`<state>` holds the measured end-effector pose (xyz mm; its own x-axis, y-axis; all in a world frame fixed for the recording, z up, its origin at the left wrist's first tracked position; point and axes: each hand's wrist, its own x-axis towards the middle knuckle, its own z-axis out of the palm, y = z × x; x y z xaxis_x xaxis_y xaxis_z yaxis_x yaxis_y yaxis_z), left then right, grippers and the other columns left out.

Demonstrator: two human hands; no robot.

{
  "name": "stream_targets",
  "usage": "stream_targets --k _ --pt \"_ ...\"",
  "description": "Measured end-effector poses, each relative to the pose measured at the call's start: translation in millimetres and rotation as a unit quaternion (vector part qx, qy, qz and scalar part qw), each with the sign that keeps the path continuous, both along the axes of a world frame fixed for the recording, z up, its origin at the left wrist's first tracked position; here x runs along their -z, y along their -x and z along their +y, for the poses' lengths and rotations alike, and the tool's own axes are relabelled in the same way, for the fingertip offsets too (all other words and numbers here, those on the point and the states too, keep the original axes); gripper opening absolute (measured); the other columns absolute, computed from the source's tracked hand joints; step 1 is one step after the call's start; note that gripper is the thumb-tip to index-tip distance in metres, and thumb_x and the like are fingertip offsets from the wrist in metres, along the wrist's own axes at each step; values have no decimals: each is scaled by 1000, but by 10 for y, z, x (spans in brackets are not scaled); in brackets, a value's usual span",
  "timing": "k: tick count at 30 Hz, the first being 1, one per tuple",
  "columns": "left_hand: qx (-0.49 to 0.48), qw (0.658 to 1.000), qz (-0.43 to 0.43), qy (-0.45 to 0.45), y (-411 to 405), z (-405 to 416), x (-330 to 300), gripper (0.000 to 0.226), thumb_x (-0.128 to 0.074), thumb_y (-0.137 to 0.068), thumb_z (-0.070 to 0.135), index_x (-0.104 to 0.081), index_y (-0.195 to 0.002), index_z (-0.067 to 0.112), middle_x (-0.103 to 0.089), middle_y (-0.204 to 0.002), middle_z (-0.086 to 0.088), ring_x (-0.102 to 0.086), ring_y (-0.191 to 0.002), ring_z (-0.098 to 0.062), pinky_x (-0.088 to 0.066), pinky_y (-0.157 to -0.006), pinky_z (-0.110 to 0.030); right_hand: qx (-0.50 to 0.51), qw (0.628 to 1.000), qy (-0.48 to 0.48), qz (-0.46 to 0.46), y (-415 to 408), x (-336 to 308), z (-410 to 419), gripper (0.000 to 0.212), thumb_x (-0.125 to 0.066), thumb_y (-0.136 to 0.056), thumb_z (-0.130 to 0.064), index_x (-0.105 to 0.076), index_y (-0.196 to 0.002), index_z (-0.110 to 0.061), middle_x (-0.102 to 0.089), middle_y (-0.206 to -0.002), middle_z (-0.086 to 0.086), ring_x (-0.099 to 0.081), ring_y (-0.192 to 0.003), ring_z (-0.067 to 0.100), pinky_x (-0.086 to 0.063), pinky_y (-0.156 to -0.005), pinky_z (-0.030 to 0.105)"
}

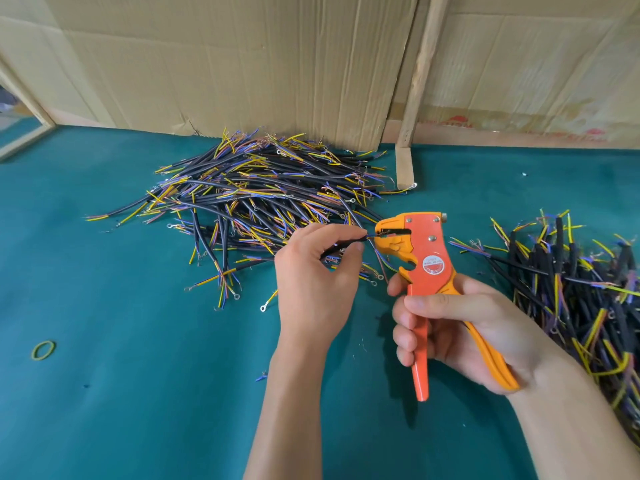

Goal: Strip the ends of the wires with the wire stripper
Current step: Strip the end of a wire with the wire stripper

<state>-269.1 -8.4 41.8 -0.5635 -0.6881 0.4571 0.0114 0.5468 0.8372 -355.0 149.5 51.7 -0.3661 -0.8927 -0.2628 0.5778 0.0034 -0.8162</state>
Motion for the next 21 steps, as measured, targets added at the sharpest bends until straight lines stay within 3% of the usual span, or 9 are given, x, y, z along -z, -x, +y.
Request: stream_targets --k 7,11,14,21 --pt "2 1000 5 1 3 -8 11 21 -74 -83 3 -80 -90 21 -70 -81 14 -67 -83 -14 -53 -79 -33 3 1000 -1 3 -11 8 -13 27 -79 -73 -11 -73 -99 -4 -54 -71 16 -56 -58 31 -52 -56 42" --pt "3 1000 8 1 -1 -9 13 21 -74 -82 2 -80 -89 21 -69 -79 13 -66 -82 -13 -49 -76 -25 4 1000 -2 6 -8 11 -20 21 -76 -77 -8 -73 -97 -4 -53 -70 15 -55 -56 30 -52 -55 40" --pt "4 1000 9 -1 3 -12 11 21 -74 -82 2 -80 -89 21 -70 -80 12 -66 -82 -15 -49 -76 -28 6 1000 -4 5 -5 20 -16 16 -72 -81 -7 -74 -97 -4 -52 -69 15 -54 -55 30 -52 -54 39" --pt "7 1000 3 4 3 -1 9 21 -74 -82 0 -80 -88 19 -69 -79 14 -66 -82 -13 -48 -76 -24 -4 1000 -7 7 -6 21 -19 25 -80 -73 -13 -73 -96 -6 -51 -69 13 -53 -54 28 -50 -52 38"
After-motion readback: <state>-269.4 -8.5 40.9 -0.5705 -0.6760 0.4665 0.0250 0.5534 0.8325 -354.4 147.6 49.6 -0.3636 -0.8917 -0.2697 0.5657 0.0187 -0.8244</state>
